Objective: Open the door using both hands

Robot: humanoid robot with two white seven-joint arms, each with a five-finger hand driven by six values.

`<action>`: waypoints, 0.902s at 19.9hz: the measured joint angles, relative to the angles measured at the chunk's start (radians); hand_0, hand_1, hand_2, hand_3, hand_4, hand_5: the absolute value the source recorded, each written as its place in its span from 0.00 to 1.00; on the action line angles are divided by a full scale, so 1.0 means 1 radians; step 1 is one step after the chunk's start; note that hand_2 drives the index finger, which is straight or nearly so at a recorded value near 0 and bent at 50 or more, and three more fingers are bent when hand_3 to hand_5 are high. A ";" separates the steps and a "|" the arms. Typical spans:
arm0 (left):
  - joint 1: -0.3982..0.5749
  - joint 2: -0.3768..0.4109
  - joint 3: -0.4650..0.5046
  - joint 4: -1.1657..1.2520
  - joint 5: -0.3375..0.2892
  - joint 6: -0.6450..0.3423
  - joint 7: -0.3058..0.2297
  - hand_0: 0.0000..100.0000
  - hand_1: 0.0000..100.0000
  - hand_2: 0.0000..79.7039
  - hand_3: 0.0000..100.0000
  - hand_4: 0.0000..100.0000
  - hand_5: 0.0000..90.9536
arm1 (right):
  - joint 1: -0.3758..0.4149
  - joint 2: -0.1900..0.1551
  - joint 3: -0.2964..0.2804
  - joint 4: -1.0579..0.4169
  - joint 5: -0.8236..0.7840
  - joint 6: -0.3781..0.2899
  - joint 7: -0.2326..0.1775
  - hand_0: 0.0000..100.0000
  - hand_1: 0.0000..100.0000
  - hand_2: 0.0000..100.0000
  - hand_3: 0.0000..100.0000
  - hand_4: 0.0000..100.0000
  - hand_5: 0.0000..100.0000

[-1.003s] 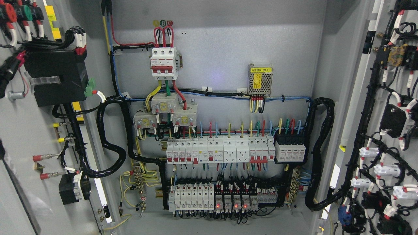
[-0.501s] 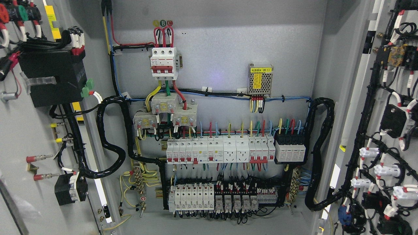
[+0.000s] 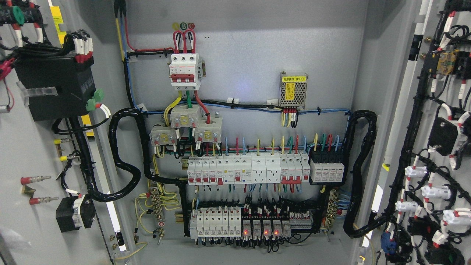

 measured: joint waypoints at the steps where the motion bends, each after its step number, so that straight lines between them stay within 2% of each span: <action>1: 0.000 0.001 0.000 0.000 0.000 0.000 0.000 0.12 0.56 0.00 0.00 0.00 0.00 | -0.002 0.000 0.004 0.003 0.000 0.000 0.000 0.00 0.50 0.04 0.00 0.00 0.00; 9: 0.000 0.010 0.000 0.000 0.000 0.000 0.000 0.12 0.56 0.00 0.00 0.00 0.00 | -0.028 0.002 0.035 0.016 0.000 0.000 -0.009 0.00 0.50 0.04 0.00 0.00 0.00; 14: 0.000 0.013 0.000 0.000 0.000 -0.001 0.000 0.12 0.56 0.00 0.00 0.00 0.00 | -0.041 0.004 0.050 0.019 0.001 0.000 -0.046 0.00 0.50 0.04 0.00 0.00 0.00; 18: 0.000 0.008 0.000 0.000 0.000 -0.001 0.000 0.12 0.56 0.00 0.00 0.00 0.00 | -0.047 0.005 0.062 0.020 0.001 0.000 -0.054 0.00 0.50 0.04 0.00 0.00 0.00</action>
